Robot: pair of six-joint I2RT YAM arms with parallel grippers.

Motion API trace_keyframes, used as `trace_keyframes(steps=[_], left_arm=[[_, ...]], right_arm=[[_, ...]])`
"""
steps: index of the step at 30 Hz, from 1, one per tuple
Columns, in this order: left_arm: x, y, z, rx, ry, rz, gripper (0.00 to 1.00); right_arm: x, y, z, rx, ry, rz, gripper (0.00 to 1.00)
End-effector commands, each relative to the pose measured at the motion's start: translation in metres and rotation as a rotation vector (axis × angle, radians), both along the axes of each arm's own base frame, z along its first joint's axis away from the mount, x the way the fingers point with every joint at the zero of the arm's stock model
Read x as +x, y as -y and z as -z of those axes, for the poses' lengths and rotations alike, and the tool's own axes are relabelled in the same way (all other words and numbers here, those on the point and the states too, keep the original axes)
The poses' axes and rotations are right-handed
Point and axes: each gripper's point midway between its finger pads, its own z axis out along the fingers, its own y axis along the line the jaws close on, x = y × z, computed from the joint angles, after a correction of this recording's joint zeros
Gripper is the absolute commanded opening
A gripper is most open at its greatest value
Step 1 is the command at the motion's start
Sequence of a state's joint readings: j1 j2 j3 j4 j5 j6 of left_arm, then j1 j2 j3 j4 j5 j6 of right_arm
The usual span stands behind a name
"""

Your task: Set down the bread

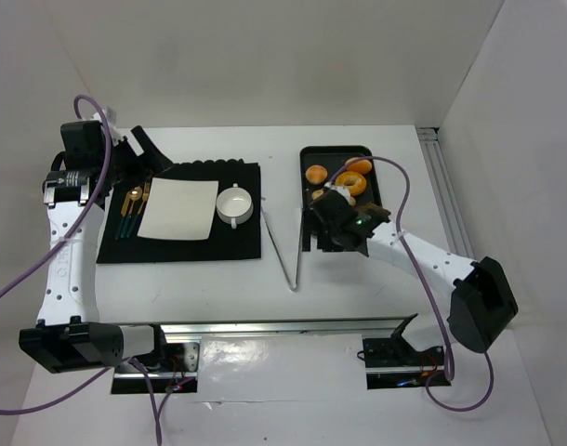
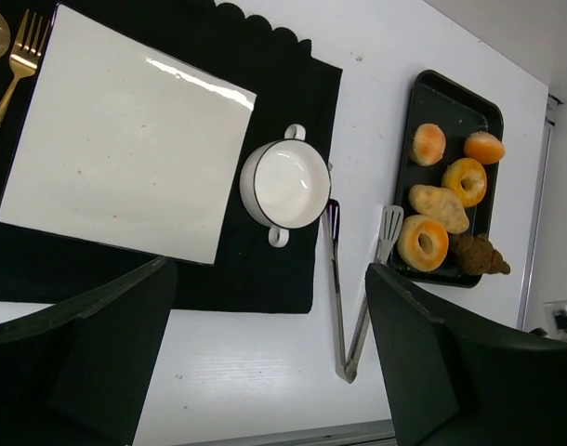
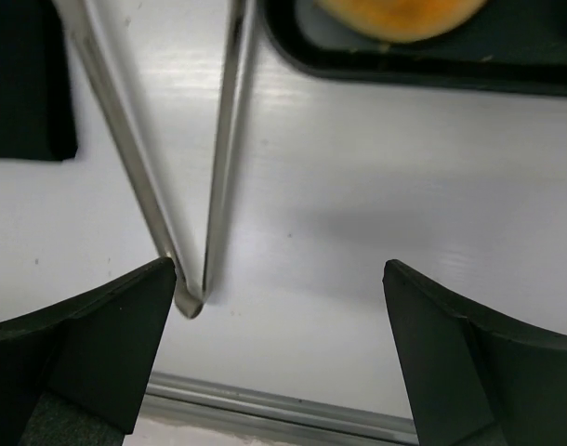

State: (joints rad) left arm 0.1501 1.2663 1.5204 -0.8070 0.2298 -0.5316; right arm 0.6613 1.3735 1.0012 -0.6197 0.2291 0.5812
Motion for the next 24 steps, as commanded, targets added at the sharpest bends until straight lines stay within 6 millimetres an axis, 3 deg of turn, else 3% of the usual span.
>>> trace_keyframes(steps=[1, 4, 6, 9, 15, 20, 24], left_arm=[[0.003, 0.002, -0.011, -0.021, 0.046, 0.005, 0.95], [0.003, 0.002, -0.011, -0.014, 0.047, 0.010, 0.95], [0.003, 0.002, -0.011, -0.014, 0.047, 0.010, 0.95], [0.003, 0.002, -0.011, -0.006, 0.048, 0.015, 0.94], [0.001, 0.000, -0.009, 0.005, 0.040, 0.012, 0.94], [0.000, -0.002, -0.007, 0.010, 0.028, 0.003, 0.94], [0.003, -0.001, -0.001, 0.001, 0.011, 0.011, 0.94]], right_arm=[[-0.012, -0.047, -0.007, 0.096, 0.061, -0.142, 1.00], [-0.030, -0.081, 0.006, 0.076, 0.091, -0.305, 1.00], [-0.032, -0.093, 0.011, 0.053, 0.123, -0.322, 1.00], [-0.030, -0.097, 0.040, 0.002, 0.090, -0.288, 1.00], [-0.028, -0.094, 0.072, -0.075, 0.077, -0.199, 1.00], [-0.016, -0.097, 0.090, -0.106, 0.114, -0.146, 1.00], [0.004, -0.101, 0.095, -0.149, 0.184, -0.116, 1.00]])
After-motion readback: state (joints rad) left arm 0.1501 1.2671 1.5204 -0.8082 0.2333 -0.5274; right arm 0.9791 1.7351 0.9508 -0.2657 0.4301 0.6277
